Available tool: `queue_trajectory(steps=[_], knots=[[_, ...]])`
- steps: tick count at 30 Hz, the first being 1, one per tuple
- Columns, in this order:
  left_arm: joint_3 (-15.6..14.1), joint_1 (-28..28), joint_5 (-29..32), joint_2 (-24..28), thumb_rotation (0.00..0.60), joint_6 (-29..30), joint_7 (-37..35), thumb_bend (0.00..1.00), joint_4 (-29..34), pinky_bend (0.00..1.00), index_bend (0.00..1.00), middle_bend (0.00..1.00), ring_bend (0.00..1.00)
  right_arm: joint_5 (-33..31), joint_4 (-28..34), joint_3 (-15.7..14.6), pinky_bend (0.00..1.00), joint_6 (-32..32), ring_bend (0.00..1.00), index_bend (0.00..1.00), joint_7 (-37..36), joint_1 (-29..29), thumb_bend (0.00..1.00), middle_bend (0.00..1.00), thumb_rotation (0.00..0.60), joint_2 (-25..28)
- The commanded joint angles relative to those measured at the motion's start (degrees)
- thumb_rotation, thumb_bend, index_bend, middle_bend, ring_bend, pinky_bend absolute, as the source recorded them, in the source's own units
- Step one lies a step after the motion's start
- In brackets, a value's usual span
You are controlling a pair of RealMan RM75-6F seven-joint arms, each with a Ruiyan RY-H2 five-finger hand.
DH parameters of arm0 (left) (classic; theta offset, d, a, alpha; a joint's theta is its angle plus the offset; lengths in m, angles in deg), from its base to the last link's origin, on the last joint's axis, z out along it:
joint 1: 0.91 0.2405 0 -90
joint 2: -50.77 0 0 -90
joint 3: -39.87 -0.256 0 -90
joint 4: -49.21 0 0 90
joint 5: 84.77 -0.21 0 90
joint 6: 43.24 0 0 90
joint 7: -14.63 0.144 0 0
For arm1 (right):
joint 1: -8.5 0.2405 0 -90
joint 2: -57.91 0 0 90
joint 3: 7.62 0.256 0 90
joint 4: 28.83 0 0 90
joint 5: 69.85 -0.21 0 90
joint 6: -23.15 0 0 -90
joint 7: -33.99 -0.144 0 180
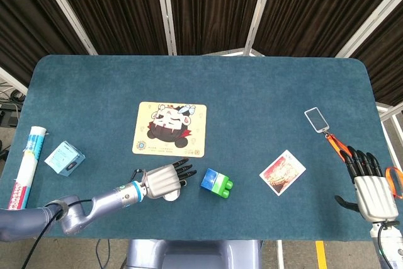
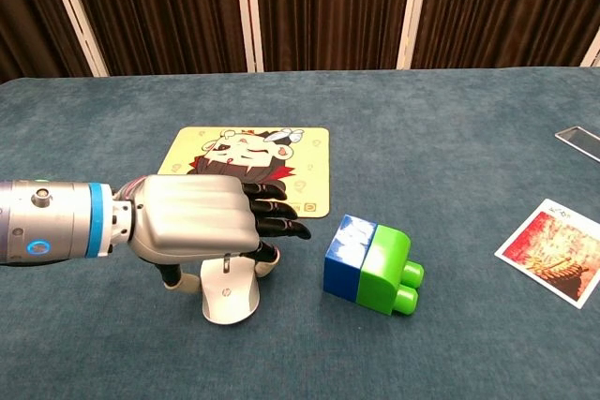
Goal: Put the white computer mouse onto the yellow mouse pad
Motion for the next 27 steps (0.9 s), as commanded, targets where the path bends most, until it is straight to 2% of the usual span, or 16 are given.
queue_trajectory(steps=[1, 11, 20, 27], knots=[[-0.3, -0.1, 0.3, -0.4, 0.6, 0.3, 0.3, 0.29, -0.4, 0.0, 0.45, 0.0, 0.0, 0.0, 0.0, 0.0, 0.0, 0.0, 0.0, 0.0, -0.1, 0.0, 0.09, 0.0, 0.6, 0.0], [-0.8, -0.3, 0.8, -0.3, 0.6, 2.5, -0.2, 0.3, -0.9, 0.0, 0.48, 0.0, 0.0, 0.0, 0.0, 0.0, 0.0, 0.0, 0.0, 0.0, -0.1, 0.0, 0.09, 0.0, 0.6, 0.0], [1.3, -1.9, 1.1, 3.8, 0.6, 5.1, -0.7, 0.3, -0.3, 0.0, 0.49, 0.0, 0.0, 0.1, 0.0, 0.0, 0.0, 0.1, 0.0, 0.0, -0.1, 0.0, 0.09, 0.0, 0.6, 0.0], [3.0, -4.4, 0.7, 5.6, 0.6, 5.7, -1.7, 0.3, -3.6, 0.0, 0.49, 0.0, 0.0, 0.0, 0.0, 0.0, 0.0, 0.0, 0.0, 0.0, 0.0, 0.0, 0.09, 0.0, 0.6, 0.0]])
